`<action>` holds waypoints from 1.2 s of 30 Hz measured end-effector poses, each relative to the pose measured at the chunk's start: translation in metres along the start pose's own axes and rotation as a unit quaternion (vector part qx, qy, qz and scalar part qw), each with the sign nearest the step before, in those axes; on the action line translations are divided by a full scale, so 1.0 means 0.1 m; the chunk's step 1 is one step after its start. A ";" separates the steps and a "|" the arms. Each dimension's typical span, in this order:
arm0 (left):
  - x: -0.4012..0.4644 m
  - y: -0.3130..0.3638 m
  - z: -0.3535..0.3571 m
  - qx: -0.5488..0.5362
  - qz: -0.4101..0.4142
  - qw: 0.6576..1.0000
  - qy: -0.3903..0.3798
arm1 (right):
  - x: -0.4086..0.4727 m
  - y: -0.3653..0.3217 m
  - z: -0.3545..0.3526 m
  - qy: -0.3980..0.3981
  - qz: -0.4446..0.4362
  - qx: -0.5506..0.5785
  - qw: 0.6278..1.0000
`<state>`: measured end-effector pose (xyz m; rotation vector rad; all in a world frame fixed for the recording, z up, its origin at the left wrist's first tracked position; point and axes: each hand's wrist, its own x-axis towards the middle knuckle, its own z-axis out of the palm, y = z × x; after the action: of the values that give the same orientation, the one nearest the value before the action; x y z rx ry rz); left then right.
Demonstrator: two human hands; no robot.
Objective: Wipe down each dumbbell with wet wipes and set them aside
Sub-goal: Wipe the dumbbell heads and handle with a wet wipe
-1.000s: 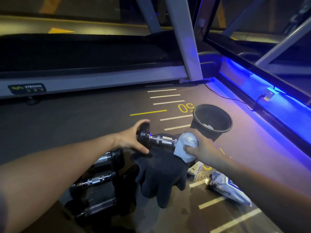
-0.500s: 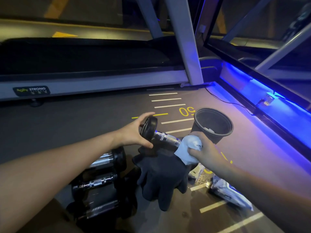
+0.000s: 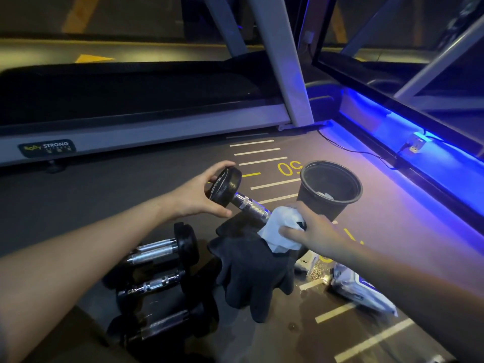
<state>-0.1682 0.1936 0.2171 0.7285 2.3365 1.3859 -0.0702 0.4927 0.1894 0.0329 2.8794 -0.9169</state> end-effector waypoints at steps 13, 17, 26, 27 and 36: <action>-0.03 0.08 0.03 -0.002 0.007 1.000 -0.011 | 0.08 -0.11 -0.11 0.062 -0.096 -0.159 0.981; -0.05 0.11 0.04 -0.003 0.010 1.000 -0.012 | 0.13 -0.11 -0.19 0.026 -0.056 -0.136 0.989; -0.06 0.15 0.05 0.001 0.013 1.000 -0.014 | 0.12 -0.02 -0.25 -0.010 0.009 -0.047 0.999; -0.05 0.14 0.05 0.001 0.013 1.000 -0.015 | 0.12 -0.02 -0.25 -0.008 0.018 -0.045 0.999; -0.05 0.13 0.05 0.000 0.015 1.000 -0.017 | 0.10 -0.09 -0.26 0.040 -0.004 -0.044 0.998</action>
<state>-0.1577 0.1993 0.2258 0.7834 2.3072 1.3752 -0.0830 0.5004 0.2147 0.0522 2.9929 -0.8063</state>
